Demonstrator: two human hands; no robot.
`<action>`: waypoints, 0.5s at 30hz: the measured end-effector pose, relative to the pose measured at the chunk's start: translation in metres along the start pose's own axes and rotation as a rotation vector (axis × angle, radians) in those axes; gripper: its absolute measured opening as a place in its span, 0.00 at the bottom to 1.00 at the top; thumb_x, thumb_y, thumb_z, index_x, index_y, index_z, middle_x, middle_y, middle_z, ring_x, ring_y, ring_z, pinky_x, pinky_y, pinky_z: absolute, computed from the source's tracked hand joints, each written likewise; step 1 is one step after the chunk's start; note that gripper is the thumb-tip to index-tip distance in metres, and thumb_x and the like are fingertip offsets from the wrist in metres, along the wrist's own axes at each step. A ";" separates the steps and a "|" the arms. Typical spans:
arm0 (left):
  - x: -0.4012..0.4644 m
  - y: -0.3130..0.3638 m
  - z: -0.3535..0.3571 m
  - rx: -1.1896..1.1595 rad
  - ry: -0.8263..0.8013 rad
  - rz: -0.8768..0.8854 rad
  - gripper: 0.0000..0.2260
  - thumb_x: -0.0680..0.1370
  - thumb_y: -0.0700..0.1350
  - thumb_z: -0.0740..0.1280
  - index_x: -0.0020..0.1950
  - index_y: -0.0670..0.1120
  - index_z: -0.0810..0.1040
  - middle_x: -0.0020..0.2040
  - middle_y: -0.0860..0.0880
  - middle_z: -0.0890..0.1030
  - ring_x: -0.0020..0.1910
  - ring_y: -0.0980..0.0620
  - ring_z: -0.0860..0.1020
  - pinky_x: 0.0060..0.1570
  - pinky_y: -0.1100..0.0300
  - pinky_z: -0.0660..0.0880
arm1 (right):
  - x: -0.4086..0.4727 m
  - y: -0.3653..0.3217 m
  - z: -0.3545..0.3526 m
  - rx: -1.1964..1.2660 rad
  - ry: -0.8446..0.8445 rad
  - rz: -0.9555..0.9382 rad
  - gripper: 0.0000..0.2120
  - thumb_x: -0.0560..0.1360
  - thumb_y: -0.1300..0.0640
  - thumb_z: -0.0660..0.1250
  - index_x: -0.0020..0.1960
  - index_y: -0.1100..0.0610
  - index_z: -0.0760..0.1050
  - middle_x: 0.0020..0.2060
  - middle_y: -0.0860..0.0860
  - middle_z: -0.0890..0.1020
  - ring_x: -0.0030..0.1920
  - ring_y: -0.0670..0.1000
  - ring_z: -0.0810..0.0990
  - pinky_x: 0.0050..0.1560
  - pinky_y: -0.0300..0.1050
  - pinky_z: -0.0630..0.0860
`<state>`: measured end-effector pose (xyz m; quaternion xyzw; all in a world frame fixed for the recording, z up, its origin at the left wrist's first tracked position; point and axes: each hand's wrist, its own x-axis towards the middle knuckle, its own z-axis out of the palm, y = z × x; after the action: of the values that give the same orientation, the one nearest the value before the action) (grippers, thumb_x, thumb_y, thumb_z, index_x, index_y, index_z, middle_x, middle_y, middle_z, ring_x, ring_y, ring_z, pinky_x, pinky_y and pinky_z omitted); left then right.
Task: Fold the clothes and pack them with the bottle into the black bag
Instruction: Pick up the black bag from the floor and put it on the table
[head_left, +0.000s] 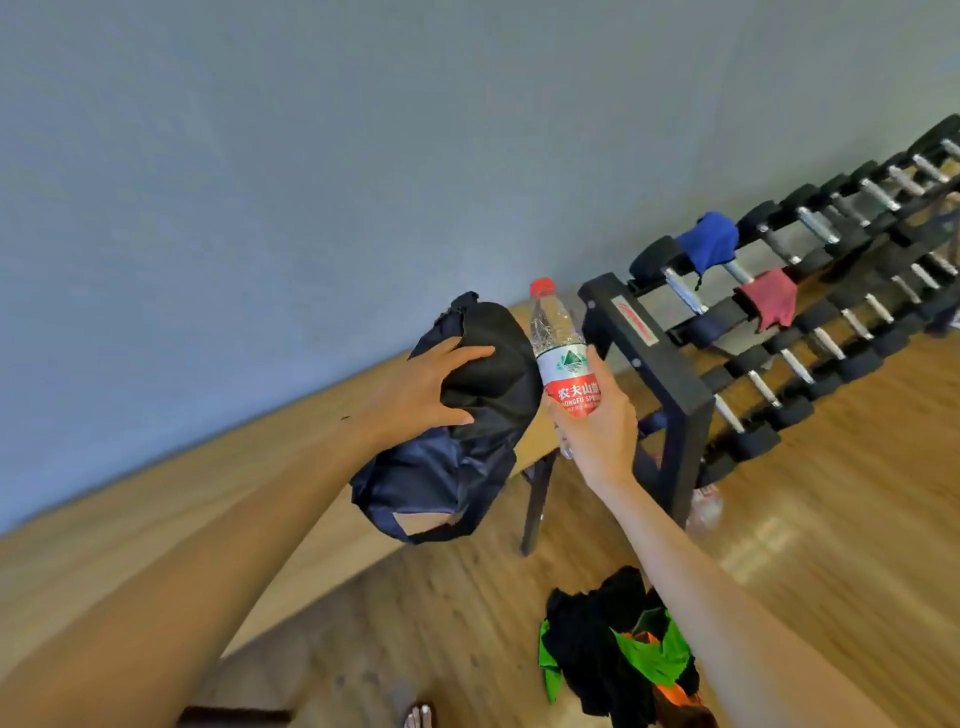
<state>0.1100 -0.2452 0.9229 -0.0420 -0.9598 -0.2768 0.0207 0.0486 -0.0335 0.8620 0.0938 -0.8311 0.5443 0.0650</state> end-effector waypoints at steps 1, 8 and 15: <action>-0.011 -0.016 -0.009 0.019 0.022 -0.030 0.34 0.71 0.46 0.73 0.73 0.58 0.62 0.72 0.51 0.64 0.66 0.48 0.69 0.63 0.54 0.70 | 0.001 -0.007 0.018 -0.001 -0.041 -0.021 0.35 0.69 0.49 0.74 0.72 0.48 0.63 0.60 0.51 0.77 0.54 0.51 0.79 0.51 0.55 0.80; -0.102 -0.144 -0.058 0.170 0.088 -0.297 0.33 0.72 0.47 0.72 0.73 0.59 0.62 0.74 0.51 0.63 0.65 0.47 0.71 0.58 0.55 0.72 | 0.005 -0.038 0.147 -0.070 -0.278 -0.115 0.35 0.69 0.50 0.74 0.72 0.49 0.64 0.58 0.49 0.79 0.49 0.48 0.79 0.47 0.46 0.80; -0.183 -0.255 -0.092 0.292 0.027 -0.499 0.33 0.73 0.46 0.71 0.74 0.56 0.60 0.74 0.53 0.63 0.61 0.49 0.73 0.53 0.60 0.73 | -0.004 -0.052 0.266 -0.063 -0.398 -0.080 0.36 0.66 0.51 0.74 0.70 0.42 0.64 0.53 0.49 0.81 0.43 0.52 0.81 0.43 0.51 0.79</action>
<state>0.2704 -0.5222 0.8543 0.2023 -0.9698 -0.1329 -0.0292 0.0627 -0.2971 0.8014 0.2304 -0.8398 0.4857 -0.0760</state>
